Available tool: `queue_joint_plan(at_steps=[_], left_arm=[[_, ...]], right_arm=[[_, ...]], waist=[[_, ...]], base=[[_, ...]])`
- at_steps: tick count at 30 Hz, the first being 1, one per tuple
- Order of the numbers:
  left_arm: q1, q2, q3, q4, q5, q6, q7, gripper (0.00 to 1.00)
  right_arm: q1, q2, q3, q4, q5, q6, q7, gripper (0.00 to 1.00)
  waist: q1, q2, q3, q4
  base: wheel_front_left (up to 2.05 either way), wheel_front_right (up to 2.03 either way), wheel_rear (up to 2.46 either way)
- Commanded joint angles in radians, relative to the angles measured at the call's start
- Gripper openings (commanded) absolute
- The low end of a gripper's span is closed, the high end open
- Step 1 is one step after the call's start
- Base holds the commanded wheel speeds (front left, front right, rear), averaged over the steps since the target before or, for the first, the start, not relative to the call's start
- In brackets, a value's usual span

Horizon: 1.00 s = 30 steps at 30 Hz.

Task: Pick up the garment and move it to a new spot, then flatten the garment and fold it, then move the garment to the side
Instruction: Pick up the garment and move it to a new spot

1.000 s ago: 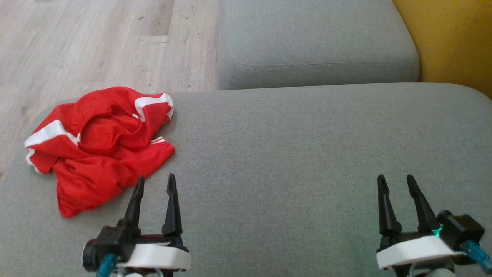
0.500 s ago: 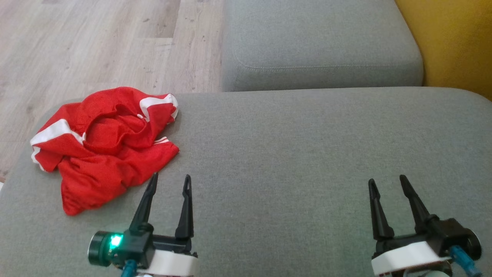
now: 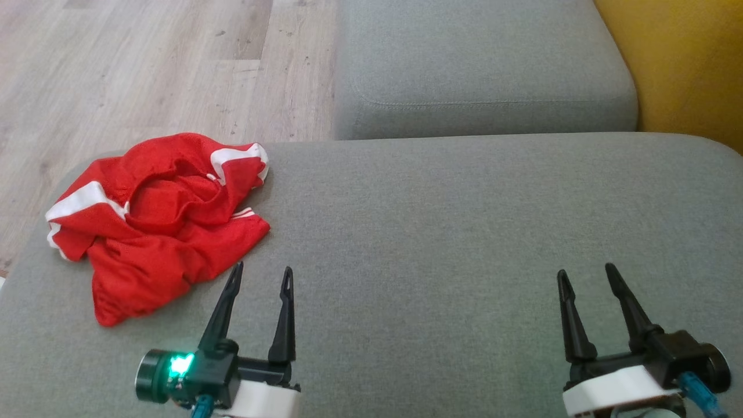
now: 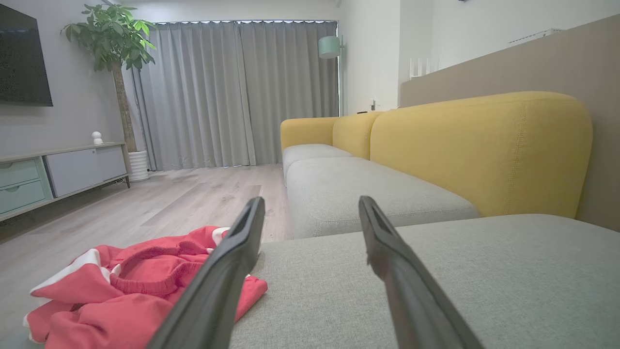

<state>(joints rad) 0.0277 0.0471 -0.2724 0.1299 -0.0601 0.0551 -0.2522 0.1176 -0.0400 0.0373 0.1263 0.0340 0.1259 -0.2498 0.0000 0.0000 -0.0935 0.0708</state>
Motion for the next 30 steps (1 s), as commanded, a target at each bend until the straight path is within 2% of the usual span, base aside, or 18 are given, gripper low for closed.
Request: queue_joint_plan(at_steps=[1, 18, 22, 30], left_arm=[[-0.034, 0.003, 0.029, -0.026, 0.010, 0.009, -0.010, 1.00], [-0.044, 0.003, 0.033, 0.010, 0.020, 0.009, -0.010, 1.00], [-0.049, 0.003, 0.033, 0.018, 0.020, 0.015, -0.010, 1.00], [-0.055, 0.003, 0.043, 0.044, 0.028, 0.023, -0.010, 1.00]], right_arm=[[-0.022, -0.010, 0.018, -0.030, 0.005, 0.005, -0.012, 1.00], [-0.020, -0.010, 0.002, -0.021, 0.024, 0.005, -0.012, 1.00], [-0.023, -0.010, 0.004, -0.020, 0.026, 0.005, -0.012, 1.00], [-0.032, -0.010, 0.008, -0.012, 0.032, 0.005, -0.012, 1.00]], waist=[[0.0000, 0.0000, 0.000, 0.000], [0.0000, 0.0000, 0.001, 0.023], [0.0000, 0.0000, 0.010, 0.052], [0.0000, 0.0000, 0.027, 0.157]], base=[[0.00, 0.00, 0.00], [0.00, 0.00, 0.00], [0.00, 0.00, 0.00], [0.00, 0.00, 0.00]])
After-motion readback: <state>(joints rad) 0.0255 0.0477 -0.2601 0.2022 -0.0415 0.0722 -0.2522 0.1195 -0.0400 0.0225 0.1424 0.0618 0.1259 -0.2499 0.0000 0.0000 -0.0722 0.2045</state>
